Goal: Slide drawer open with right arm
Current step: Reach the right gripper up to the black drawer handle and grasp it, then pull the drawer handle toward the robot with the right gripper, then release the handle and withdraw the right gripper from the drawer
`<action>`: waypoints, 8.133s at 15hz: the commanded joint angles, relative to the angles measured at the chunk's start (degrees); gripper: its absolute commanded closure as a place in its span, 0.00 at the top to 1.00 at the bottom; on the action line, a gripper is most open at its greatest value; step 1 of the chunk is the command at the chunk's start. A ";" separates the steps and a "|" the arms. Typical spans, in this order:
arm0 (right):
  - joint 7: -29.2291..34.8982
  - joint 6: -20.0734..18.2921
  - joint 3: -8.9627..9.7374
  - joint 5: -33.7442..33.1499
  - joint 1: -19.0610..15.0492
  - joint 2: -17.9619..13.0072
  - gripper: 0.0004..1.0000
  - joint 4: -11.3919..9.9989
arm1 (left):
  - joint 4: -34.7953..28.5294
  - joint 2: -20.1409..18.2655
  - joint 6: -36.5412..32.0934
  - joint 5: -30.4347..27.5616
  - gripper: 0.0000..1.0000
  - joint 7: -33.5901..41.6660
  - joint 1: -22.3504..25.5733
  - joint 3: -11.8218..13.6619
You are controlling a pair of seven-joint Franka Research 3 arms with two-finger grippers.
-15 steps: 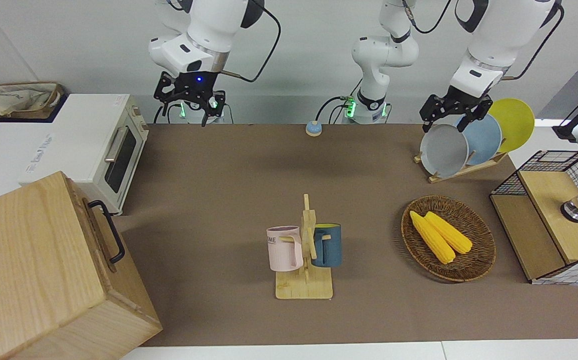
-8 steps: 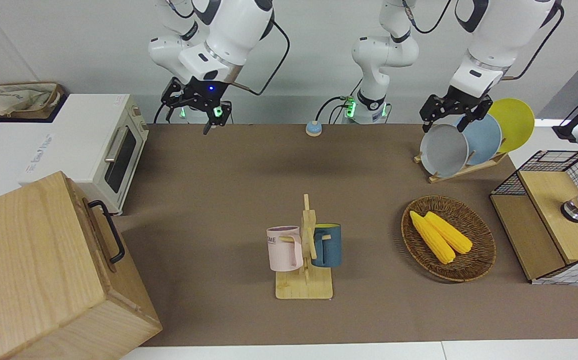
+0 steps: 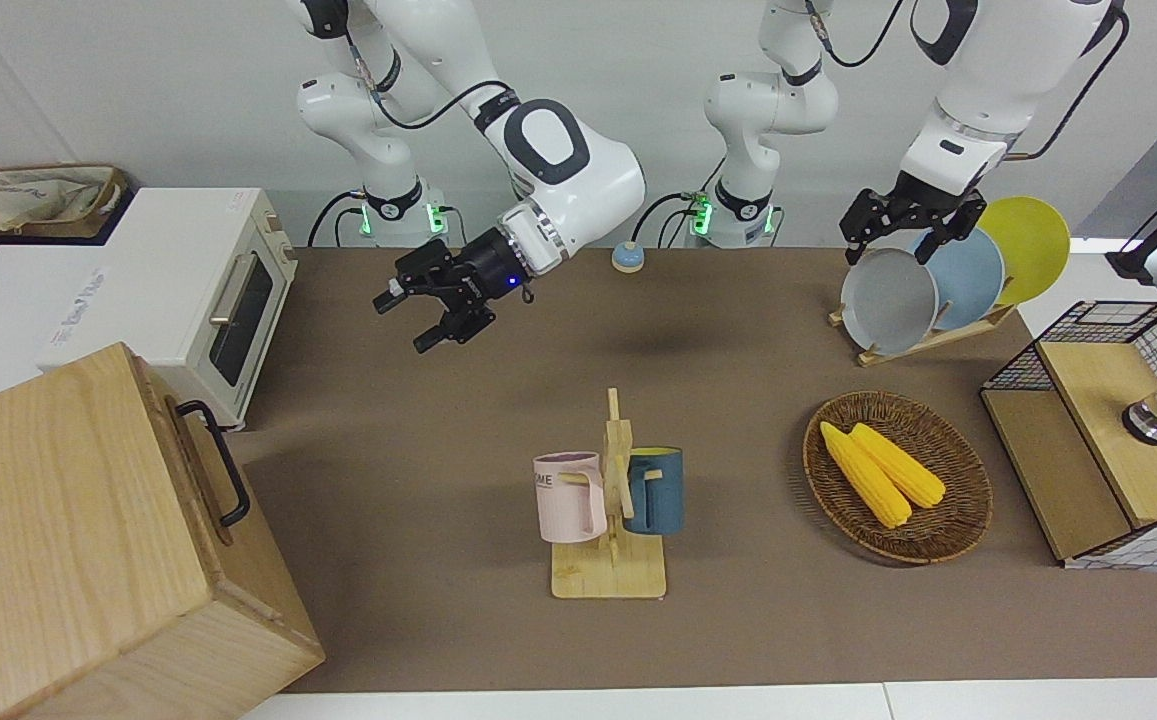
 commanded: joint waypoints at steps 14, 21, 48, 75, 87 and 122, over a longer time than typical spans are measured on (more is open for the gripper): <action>0.12 14.84 -10.68 -16.02 -2.13 3.69 0.99 0.05 | 0.21 -0.48 -0.74 0.73 1.00 0.08 -0.13 0.16; 0.74 24.60 -16.31 -18.57 -3.27 4.83 0.98 0.40 | 0.12 -0.48 -0.82 0.73 1.00 0.08 -0.13 0.16; 7.59 30.15 -21.94 -27.45 -4.85 8.44 0.40 0.31 | 0.12 -0.48 -0.82 0.73 1.00 0.08 -0.13 0.16; 7.42 4.67 -3.06 -14.09 -3.18 7.56 0.00 0.49 | 0.12 -0.48 -0.74 0.73 1.00 0.08 -0.13 0.16; 7.42 -6.15 5.56 -9.52 -2.13 7.47 0.00 1.54 | 0.12 -0.48 -0.82 0.73 1.00 0.08 -0.13 0.16; 7.68 -9.24 11.81 5.49 1.21 6.42 0.99 5.14 | 0.12 -0.48 -0.82 0.73 1.00 0.08 -0.13 0.16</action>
